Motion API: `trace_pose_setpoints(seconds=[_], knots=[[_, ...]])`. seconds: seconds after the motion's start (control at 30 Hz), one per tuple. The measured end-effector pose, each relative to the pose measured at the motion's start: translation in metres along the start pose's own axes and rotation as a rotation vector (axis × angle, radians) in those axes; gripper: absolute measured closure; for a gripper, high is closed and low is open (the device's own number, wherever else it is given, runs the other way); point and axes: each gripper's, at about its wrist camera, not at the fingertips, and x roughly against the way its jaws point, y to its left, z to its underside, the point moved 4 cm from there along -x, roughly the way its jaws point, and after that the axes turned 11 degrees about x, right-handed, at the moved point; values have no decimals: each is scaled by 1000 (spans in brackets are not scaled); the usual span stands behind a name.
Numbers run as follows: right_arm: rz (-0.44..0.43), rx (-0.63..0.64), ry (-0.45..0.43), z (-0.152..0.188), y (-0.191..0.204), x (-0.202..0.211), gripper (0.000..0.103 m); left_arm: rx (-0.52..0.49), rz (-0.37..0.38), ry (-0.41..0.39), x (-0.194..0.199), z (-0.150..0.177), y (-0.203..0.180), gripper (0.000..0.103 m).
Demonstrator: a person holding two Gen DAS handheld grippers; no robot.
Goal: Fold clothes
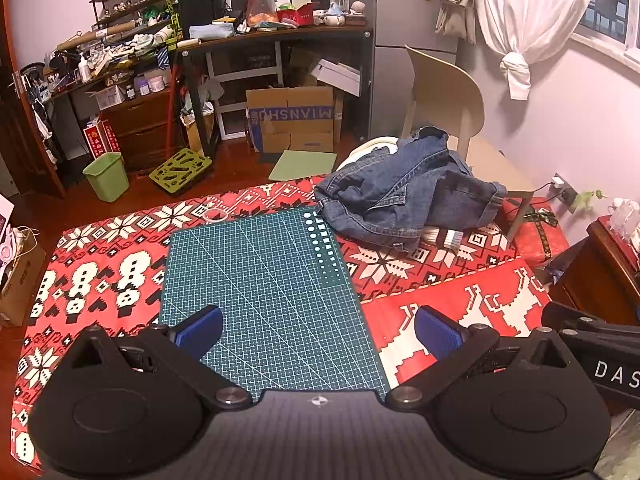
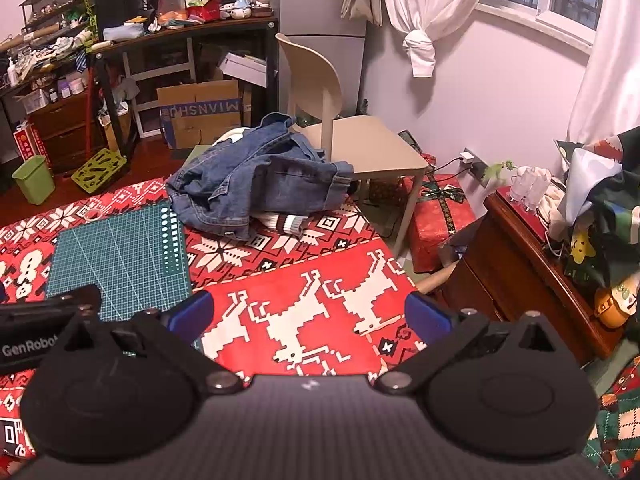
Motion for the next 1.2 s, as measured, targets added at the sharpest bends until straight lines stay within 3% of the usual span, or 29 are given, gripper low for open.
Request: trace_pose_setpoints(seconds=[1.2], knots=[[1,-2,-5,5,1,3,1,3,-17,-11,4,2,1,0]])
